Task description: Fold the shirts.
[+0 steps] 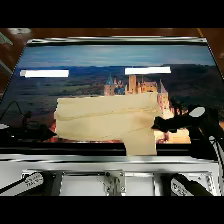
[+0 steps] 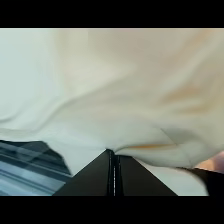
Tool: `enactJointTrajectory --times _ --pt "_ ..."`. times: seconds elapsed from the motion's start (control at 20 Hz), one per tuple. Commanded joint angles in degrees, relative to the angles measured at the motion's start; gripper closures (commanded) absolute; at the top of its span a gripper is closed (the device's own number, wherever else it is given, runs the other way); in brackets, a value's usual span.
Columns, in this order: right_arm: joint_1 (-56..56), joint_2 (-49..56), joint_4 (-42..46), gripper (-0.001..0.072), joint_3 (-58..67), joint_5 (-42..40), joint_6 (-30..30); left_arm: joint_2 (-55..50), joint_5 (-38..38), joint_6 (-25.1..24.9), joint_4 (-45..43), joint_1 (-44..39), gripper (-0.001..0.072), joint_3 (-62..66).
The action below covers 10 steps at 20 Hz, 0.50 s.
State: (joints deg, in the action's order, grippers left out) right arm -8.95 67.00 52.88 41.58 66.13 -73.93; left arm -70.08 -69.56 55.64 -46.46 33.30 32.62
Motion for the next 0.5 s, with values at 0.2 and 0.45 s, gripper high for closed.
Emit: enactJointTrajectory --times 0.2,0.45 --pt "0.2 -1.7 -8.2 0.0653 10.7 -8.9 -3.0 0.2 2.6 -0.2 8.2 -4.5 0.0676 13.9" --pt "0.2 8.6 -12.1 0.0653 16.0 -16.2 -2.1 -4.6 10.3 4.7 8.2 -9.6 0.0675 22.7"
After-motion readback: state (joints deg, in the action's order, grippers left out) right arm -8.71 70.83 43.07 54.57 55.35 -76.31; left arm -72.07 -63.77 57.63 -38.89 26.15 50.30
